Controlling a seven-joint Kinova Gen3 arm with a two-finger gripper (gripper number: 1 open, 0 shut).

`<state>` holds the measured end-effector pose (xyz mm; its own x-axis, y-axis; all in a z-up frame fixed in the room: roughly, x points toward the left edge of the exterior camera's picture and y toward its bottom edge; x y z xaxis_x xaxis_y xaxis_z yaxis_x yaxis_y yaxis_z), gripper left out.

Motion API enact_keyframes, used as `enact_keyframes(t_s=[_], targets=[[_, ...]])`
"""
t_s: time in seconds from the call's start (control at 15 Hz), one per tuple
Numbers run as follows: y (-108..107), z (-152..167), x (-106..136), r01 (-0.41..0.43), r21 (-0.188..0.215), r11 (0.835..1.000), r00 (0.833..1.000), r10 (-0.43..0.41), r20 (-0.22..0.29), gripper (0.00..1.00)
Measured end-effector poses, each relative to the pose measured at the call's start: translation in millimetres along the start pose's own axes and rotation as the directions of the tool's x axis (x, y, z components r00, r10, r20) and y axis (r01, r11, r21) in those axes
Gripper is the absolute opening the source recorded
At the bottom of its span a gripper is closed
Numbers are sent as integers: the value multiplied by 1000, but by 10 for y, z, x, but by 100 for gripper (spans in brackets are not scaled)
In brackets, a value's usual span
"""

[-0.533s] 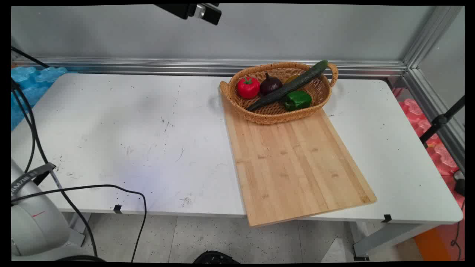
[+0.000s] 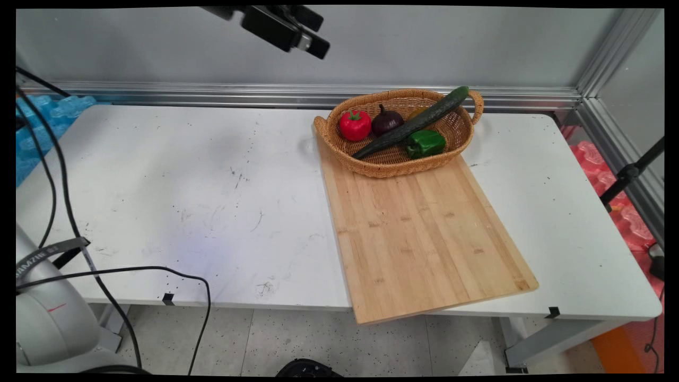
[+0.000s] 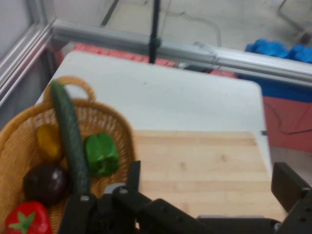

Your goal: Pick up the cucumber from the vegetable basket

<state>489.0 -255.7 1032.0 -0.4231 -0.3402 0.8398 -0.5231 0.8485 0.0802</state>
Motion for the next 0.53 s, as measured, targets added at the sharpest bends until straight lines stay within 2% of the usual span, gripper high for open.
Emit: enact_keyframes(t_s=[0.33, 0.53], targets=[[-230, 445, 34, 30, 101, 994, 996, -38, 77, 100], [-372, 748, 41, 51, 160, 986, 991, -70, 114, 100]])
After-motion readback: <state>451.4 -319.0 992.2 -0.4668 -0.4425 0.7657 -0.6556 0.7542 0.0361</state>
